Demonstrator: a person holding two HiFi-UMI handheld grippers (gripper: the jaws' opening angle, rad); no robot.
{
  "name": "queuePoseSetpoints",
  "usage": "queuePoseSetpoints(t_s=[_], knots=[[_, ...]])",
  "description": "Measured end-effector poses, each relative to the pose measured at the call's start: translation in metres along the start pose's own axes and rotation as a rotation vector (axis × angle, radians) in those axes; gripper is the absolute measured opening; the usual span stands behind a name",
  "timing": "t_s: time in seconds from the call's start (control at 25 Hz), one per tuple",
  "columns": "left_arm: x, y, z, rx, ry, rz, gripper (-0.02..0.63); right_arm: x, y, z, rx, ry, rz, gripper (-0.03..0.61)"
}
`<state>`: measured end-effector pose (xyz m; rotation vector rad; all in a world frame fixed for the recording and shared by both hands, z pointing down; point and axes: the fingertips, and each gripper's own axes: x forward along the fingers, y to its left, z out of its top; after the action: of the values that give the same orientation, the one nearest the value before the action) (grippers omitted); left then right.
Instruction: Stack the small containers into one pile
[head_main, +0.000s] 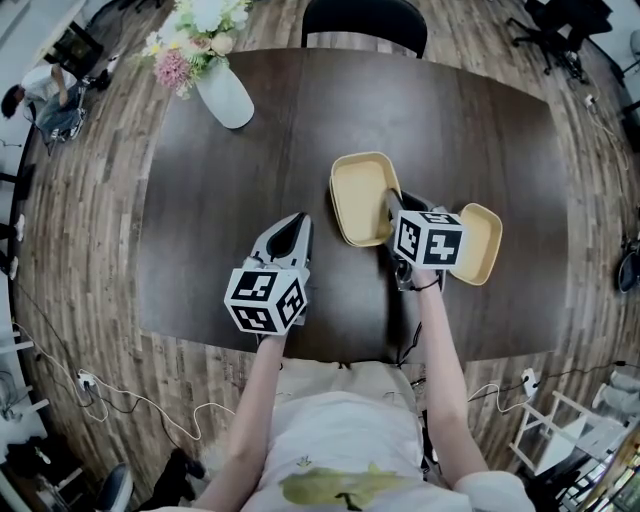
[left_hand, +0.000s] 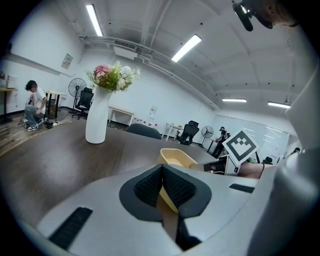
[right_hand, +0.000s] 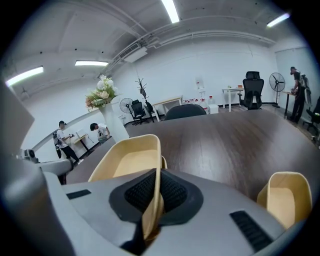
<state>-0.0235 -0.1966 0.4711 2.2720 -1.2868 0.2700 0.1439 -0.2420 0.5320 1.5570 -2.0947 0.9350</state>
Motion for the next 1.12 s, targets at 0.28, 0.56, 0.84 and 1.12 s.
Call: queuePoseSetpoints(t_s=[0.28,0.56,0.84,1.12], knots=[[0.003,-0.002,-0.004,-0.008,0.009,0.011,0.025,0.006,0.001,-0.006,-0.03,0.025,0.012,0.029],[0.004,0.0,-0.005,-0.014,0.013,0.019,0.025,0.012,0.0,-0.013,-0.044,0.054,-0.006,0.031],[0.005,0.002,-0.008,-0.02,0.02,0.019,0.025,0.013,0.001,-0.016,-0.095,0.061,-0.012,0.031],[0.009,0.0,-0.009,-0.02,0.027,0.005,0.025,0.013,0.008,-0.015,-0.138,0.045,-0.008,0.075]])
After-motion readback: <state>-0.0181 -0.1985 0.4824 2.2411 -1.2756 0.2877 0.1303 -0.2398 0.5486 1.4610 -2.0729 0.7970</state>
